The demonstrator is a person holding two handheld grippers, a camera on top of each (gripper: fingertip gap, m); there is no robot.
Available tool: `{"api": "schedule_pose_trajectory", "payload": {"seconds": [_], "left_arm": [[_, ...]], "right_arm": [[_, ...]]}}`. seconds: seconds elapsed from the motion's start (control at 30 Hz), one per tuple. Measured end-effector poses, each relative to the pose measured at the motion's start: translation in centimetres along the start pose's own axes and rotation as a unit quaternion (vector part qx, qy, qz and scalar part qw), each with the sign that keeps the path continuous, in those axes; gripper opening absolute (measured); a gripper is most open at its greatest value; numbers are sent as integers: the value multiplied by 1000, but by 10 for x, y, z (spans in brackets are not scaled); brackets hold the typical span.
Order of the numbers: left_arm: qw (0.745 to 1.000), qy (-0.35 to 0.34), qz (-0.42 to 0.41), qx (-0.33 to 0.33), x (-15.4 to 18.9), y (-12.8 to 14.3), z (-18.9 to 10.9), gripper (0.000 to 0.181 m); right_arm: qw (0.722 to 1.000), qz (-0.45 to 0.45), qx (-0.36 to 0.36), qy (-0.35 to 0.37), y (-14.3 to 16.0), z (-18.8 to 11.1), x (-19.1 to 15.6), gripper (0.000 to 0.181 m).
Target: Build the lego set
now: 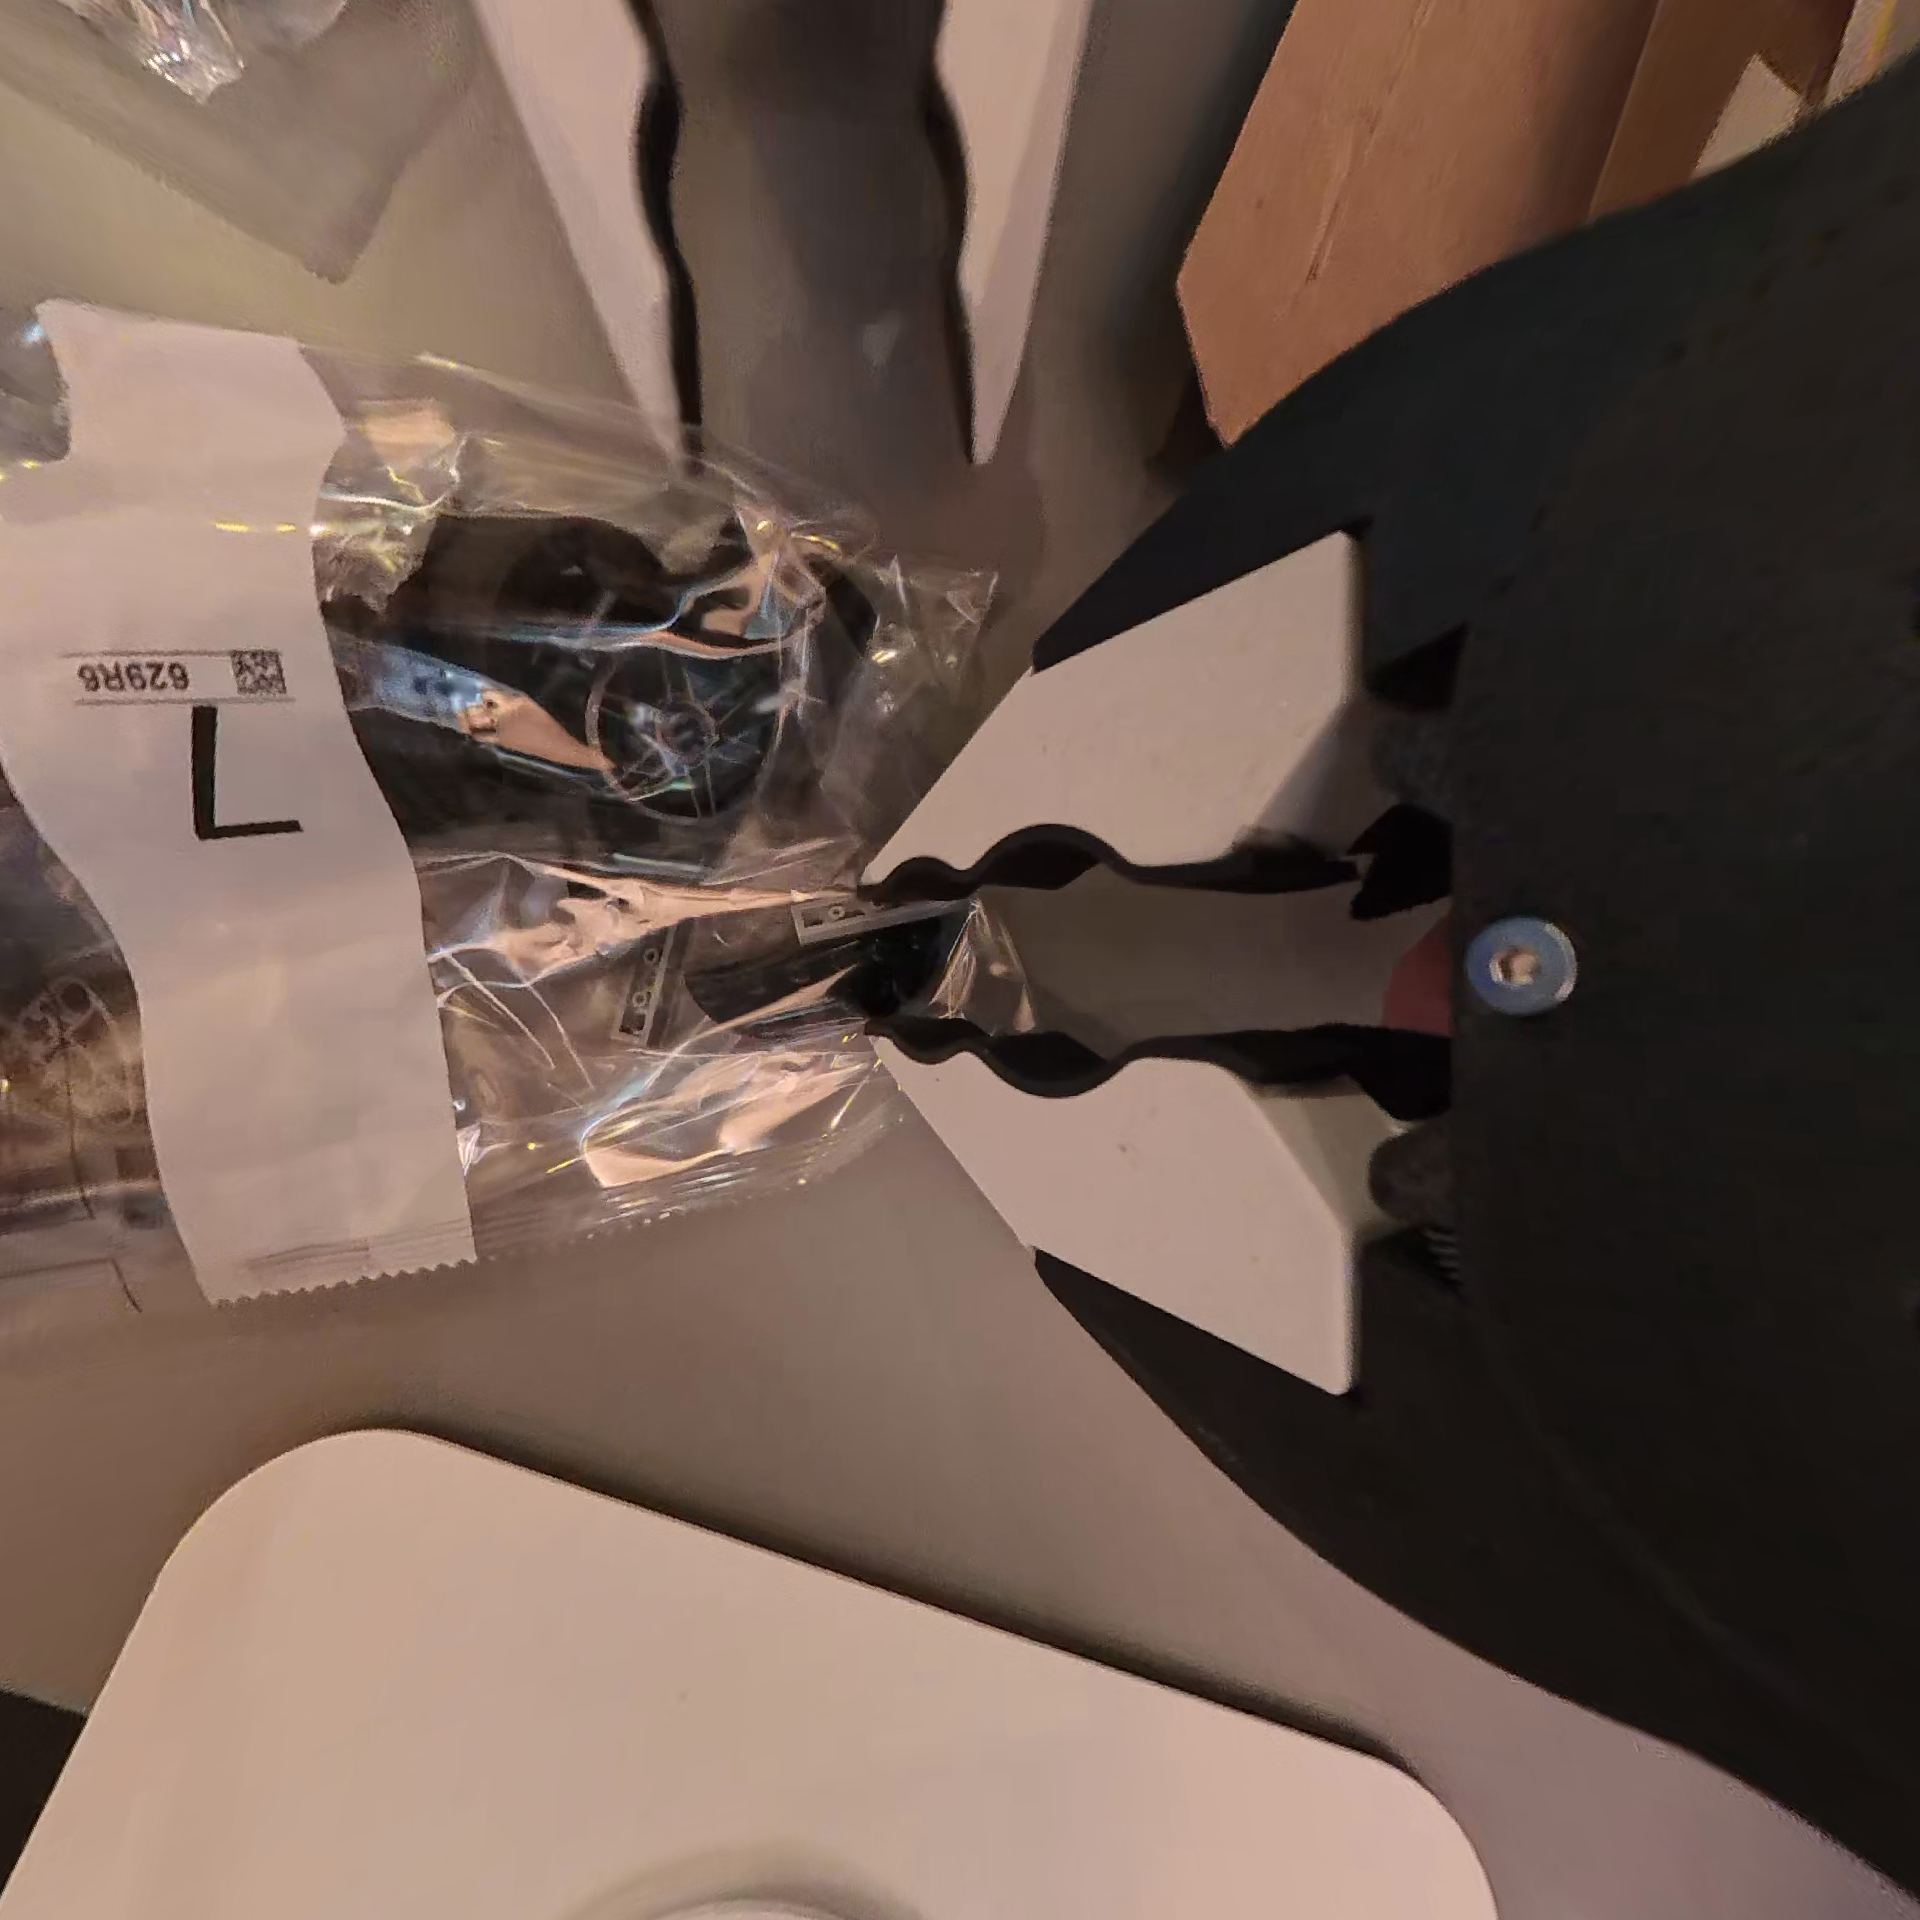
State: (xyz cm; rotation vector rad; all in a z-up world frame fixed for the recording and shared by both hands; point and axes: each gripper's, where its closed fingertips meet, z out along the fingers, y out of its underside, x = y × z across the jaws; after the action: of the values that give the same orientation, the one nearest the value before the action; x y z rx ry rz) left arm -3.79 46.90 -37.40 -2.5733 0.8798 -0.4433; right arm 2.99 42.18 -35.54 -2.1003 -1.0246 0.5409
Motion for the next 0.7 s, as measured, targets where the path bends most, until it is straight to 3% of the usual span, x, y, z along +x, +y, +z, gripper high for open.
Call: {"api": "schedule_pose_trajectory", "payload": {"seconds": [0.1,0.27,0.43,0.7], "left_arm": [[1000,-4,-2,-2,2,-2,2,20],[1000,-22,-9,-7,6,-1,2,20],[999,-23,-24,-8,11,1,2,19],[1000,-11,-15,8,25,2,4,13]], "right_arm": [[999,-36,-29,15,9,7,-15,54],[995,-38,-17,90,4,17,-13,59],[988,-62,-19,138,1,19,8,43],[990,-91,-20,103,5,3,19,19]]}}
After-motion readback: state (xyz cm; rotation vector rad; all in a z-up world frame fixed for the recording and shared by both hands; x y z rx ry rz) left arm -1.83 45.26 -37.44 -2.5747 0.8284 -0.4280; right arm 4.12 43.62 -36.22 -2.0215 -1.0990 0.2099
